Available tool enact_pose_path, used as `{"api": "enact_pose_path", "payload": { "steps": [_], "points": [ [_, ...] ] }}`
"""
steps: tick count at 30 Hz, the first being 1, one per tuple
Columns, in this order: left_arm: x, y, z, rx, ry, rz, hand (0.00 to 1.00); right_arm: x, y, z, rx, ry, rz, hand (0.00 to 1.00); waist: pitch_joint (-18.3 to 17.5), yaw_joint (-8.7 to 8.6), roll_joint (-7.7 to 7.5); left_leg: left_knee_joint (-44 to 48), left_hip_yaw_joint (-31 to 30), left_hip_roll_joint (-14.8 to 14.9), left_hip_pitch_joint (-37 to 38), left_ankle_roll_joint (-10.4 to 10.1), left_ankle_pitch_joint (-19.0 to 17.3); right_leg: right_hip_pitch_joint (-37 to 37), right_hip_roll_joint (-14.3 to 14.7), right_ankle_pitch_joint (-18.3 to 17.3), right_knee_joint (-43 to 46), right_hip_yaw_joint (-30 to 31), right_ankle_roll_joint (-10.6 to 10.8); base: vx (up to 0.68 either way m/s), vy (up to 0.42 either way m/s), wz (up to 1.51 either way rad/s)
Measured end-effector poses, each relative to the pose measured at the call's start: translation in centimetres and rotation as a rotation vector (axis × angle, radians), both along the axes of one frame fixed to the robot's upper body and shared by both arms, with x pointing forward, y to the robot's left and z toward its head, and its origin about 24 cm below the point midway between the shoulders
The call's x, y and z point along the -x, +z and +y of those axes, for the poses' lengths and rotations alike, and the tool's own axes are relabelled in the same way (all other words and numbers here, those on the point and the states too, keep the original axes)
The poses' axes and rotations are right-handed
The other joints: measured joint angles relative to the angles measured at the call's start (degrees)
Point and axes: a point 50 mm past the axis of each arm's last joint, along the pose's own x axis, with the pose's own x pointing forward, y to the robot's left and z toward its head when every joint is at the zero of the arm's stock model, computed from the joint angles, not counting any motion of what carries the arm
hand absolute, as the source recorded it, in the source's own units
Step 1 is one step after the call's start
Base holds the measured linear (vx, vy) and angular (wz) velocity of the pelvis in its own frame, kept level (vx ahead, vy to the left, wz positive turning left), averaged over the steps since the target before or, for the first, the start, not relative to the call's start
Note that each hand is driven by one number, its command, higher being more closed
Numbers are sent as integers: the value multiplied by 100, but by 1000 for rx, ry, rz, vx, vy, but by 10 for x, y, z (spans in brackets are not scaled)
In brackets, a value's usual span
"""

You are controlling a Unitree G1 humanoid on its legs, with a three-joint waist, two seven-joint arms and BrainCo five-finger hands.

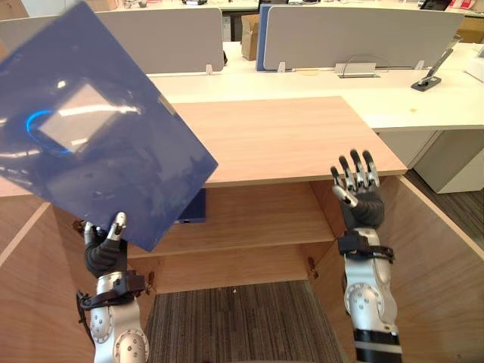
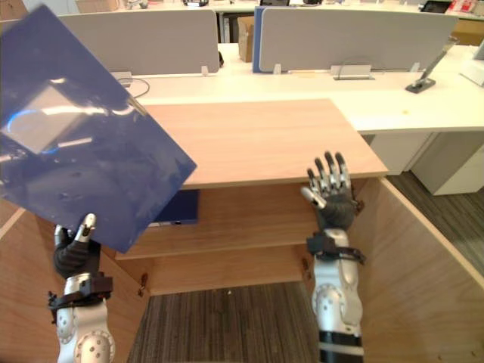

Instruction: Walk over to the cabinet, pick up the folder, carry it to the office cabinet, place the folder inside the office cabinet, then close the office cabinet door

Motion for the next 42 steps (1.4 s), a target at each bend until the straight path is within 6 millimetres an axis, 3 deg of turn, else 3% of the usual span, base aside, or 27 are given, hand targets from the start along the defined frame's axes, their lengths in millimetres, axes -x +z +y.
{"api": "enact_pose_path", "payload": {
  "steps": [5, 13, 23, 35, 36, 42],
  "points": [
    [-20, 3, -18, -76, -113, 0, 100, -27, 38, 23, 91, 136, -121, 0, 5, 5, -7, 0, 1, 0, 1, 10, 20, -23, -3, 0, 61, 4, 0, -24, 1, 0],
    [-38, -7, -59, -141, -339, 46, 100, -73, 47, 72, 233, 348, -32, 0, 8, 84, -10, 0, 1, 23, -7, 2, 74, -46, 17, 5, 97, 14, -6, -60, -4, 0],
    [-41, -13, -71, -171, -426, 75, 100, -111, 67, 80, 381, 344, 50, 0, 8, 180, -14, 1, -25, 133, -147, -48, 158, -156, 136, 61, 63, 14, -93, -25, -10, 0],
    [-41, -19, -67, -241, -468, 118, 100, -117, 77, 86, 709, 394, 56, 0, -3, 248, -26, 0, -47, 247, -211, -107, 252, -220, 252, 114, 75, 14, -173, -46, -10, 0],
    [-41, -20, -66, -248, -470, 125, 100, -117, 74, 88, 738, 409, 62, 100, -12, 248, -41, 0, -47, 267, -213, -120, 260, -222, 270, 117, 72, 14, -177, -39, -12, -1],
    [-39, -27, -68, -309, -512, 167, 100, -115, 60, 84, 823, 472, 130, 100, -18, 238, -51, -1, -45, 323, -227, -157, 284, -232, 316, 130, 52, 21, -200, -6, -3, 0]
  ]
}}
